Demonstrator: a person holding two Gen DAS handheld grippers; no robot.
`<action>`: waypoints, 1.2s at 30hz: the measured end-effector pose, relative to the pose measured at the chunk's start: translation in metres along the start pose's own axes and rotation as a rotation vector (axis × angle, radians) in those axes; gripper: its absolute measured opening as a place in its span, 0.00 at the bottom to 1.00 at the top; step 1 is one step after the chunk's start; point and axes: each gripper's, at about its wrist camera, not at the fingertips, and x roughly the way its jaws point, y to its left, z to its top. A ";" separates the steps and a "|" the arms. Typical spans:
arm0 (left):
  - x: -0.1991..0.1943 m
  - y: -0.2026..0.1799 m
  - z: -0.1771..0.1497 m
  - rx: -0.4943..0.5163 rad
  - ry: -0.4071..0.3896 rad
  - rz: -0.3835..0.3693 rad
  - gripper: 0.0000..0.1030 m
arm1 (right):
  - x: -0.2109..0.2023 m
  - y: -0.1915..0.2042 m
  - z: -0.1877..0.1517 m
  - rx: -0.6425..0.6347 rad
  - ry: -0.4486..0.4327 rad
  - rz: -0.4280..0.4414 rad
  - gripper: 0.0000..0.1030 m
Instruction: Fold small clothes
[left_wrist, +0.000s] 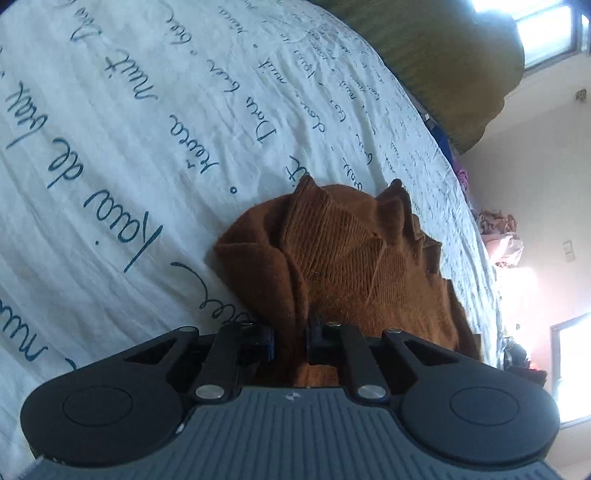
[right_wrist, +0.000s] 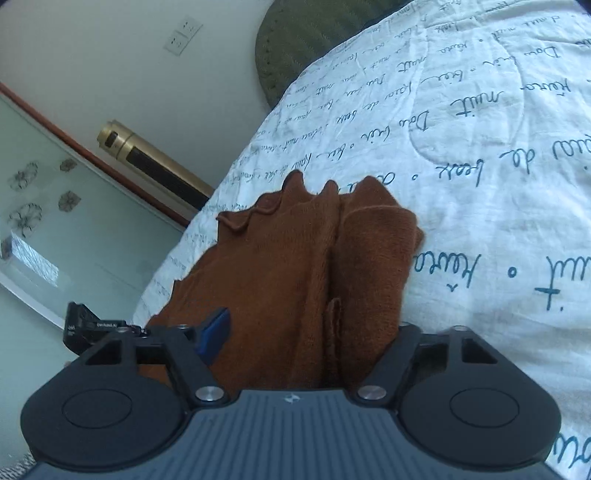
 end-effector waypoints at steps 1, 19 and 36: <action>-0.002 -0.010 -0.003 0.059 -0.026 0.044 0.14 | 0.001 0.002 -0.003 -0.005 -0.012 -0.019 0.17; -0.009 -0.028 -0.017 0.213 -0.078 0.152 0.17 | -0.020 0.017 -0.009 -0.035 -0.004 -0.112 0.45; -0.057 0.013 -0.102 0.104 0.015 0.014 0.13 | -0.077 0.043 -0.098 -0.213 -0.024 -0.225 0.09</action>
